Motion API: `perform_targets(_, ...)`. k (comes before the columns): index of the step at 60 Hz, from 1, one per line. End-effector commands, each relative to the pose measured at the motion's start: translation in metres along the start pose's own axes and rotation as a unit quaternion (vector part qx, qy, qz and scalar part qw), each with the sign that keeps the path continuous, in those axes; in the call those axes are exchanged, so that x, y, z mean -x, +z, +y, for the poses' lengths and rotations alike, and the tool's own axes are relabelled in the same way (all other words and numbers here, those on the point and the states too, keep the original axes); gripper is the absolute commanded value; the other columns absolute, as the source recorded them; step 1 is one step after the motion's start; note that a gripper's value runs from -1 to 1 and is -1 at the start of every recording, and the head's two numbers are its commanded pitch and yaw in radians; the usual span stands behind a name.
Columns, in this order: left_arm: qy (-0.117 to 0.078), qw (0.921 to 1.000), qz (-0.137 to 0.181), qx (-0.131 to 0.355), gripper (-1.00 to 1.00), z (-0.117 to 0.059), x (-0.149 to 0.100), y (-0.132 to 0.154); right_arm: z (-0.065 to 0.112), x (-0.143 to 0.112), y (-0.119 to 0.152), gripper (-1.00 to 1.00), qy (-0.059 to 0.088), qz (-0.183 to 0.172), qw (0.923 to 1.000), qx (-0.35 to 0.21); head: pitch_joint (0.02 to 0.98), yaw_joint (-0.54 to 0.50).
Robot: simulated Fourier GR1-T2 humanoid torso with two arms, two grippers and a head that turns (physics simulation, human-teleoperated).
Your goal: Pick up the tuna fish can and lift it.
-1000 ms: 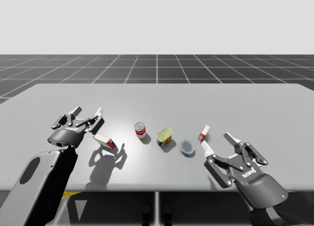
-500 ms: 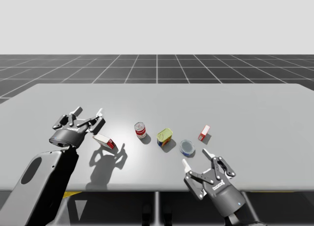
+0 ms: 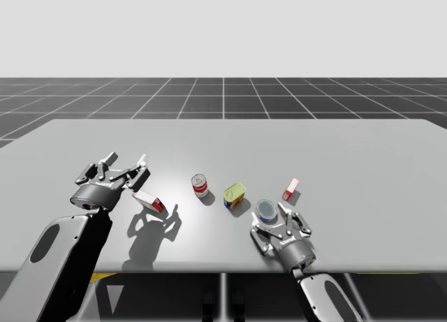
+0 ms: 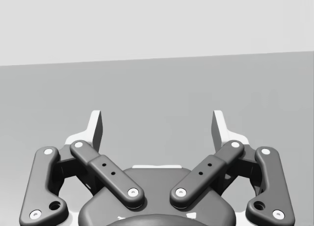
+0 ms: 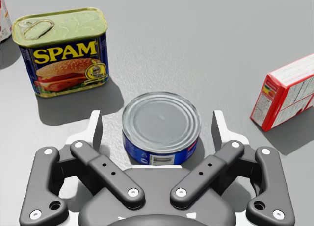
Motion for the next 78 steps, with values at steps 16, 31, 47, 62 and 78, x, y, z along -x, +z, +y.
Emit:
perform_targets(16, 0.000, 1.0000, 0.000, 0.000, -1.00, 0.000, 0.000, 0.000, 0.002, 0.009, -0.022, 0.78, 0.025, 0.023, 0.9993, 0.016, 0.883, -0.24)
perform_targets(31, 0.000, 1.0000, 0.001, 0.003, -1.00, -0.001, 0.000, 0.000, 0.000, 0.013, -0.016, 1.00, 0.022, 0.033, 0.9990, 0.021, 0.761, -0.25)
perform_targets(47, 0.001, 1.0000, 0.002, 0.004, -1.00, -0.001, 0.001, 0.000, 0.001, 0.014, -0.015, 1.00, 0.022, 0.033, 0.9990, 0.020, 0.519, -0.24)
perform_targets(62, 0.001, 1.0000, 0.000, 0.004, -1.00, -0.001, 0.001, 0.001, 0.002, 0.013, -0.016, 1.00, 0.028, 0.029, 0.9990, 0.022, 0.418, -0.24)
perform_targets(78, 0.003, 1.0000, 0.000, 0.004, -1.00, 0.000, 0.001, 0.001, 0.002, -0.016, -0.012, 1.00, 0.036, -0.021, 0.9990, 0.016, 0.410, -0.25)
